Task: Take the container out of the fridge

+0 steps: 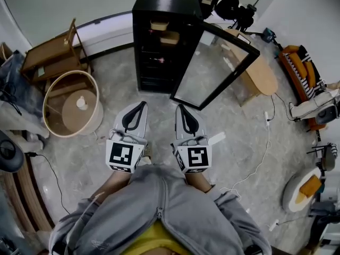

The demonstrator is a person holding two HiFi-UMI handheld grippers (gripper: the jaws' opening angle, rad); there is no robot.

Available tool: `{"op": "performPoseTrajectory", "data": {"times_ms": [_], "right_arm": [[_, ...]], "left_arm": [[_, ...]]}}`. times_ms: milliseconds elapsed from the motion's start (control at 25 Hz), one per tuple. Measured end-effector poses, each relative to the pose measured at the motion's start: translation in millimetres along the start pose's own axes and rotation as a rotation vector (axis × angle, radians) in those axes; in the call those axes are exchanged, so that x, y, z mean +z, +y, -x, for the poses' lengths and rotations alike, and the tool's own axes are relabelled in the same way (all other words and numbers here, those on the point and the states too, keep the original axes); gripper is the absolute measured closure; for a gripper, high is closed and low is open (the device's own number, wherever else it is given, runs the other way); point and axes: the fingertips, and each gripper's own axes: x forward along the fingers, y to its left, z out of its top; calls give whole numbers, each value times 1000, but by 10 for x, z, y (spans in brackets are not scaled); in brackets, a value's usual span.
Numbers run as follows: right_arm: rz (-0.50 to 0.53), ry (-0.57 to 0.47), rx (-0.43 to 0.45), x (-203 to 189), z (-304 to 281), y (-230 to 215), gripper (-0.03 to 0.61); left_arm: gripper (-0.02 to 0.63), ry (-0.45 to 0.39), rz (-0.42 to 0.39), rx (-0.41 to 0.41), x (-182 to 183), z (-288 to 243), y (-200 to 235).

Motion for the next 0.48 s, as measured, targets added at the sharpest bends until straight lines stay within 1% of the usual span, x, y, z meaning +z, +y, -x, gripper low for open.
{"op": "performPoseTrajectory", "data": {"times_ms": [240,400,480], "right_arm": [[-7,-2,-50,-44,-705,-242,578],[-8,-1,-91,-77,-962,-358,578],[-14,16,-104,-143,-1038,-389,578]], "left_arm": [[611,-5,-18,-64,-44,-649,370],[611,-6,-16,-112,-80,-961,514],[611,-4,-6,-127,-106,-1057,560]]}}
